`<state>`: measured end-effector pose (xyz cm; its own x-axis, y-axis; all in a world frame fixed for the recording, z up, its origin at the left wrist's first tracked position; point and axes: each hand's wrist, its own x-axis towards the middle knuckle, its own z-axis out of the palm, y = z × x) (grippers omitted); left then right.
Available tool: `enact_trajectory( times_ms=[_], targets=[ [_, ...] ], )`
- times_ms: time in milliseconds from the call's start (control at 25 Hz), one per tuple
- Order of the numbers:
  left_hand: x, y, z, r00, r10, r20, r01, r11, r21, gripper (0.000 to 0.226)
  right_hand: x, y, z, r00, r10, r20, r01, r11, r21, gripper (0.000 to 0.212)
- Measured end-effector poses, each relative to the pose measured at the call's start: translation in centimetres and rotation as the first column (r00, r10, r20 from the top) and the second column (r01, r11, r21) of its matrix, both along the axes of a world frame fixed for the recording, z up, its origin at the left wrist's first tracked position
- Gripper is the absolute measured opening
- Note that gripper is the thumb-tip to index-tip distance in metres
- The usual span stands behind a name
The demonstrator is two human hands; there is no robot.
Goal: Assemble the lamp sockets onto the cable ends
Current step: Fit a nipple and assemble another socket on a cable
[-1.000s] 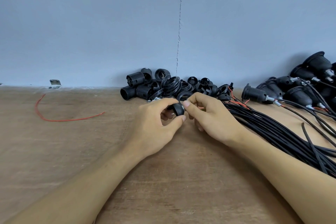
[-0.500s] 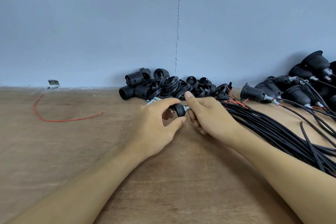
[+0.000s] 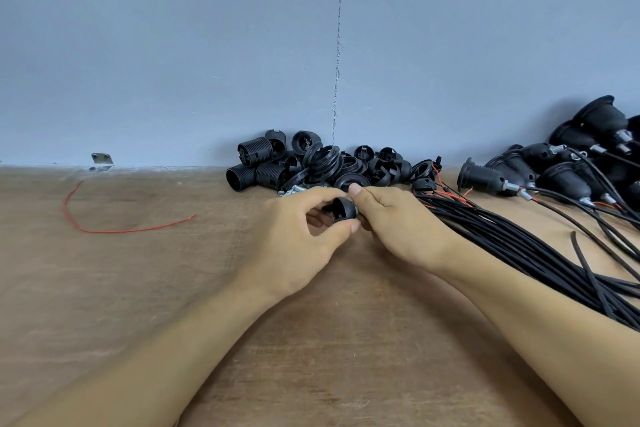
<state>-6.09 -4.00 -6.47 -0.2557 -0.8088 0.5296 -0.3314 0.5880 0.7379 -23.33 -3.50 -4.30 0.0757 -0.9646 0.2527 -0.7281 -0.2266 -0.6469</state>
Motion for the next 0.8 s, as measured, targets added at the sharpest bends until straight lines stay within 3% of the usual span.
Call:
enact_trajectory(
  times_ms=[120, 280, 440, 560, 800],
  targets=[
    [0.1, 0.2, 0.0, 0.999, 0.019, 0.039, -0.017, 0.998, -0.058, 0.034, 0.0, -0.1, -0.2, 0.999, -0.018, 0.033, 0.017, 0.999, 0.033, 0.054],
    [0.3, 0.1, -0.1, 0.995, 0.046, 0.084, -0.037, 0.994, -0.105, 0.036, 0.4, -0.1, -0.9, 0.998, -0.064, -0.018, 0.063, 0.996, -0.064, 0.049],
    [0.3, 0.0, 0.0, 0.992, 0.127, 0.004, -0.125, 0.981, -0.150, 0.039, -1.9, -0.8, -0.2, 0.956, -0.250, -0.153, 0.248, 0.968, -0.032, 0.010],
    [0.1, 0.2, 0.0, 0.990, 0.142, -0.016, -0.143, 0.985, -0.098, 0.042, -4.4, -0.5, 1.1, 0.894, -0.356, -0.272, 0.373, 0.928, 0.009, 0.018],
    [-0.2, 0.2, -0.4, 0.993, 0.116, 0.030, -0.111, 0.985, -0.131, 0.035, -5.5, -0.2, 2.2, 0.784, -0.341, -0.519, 0.411, 0.911, 0.023, 0.031]
  ],
)
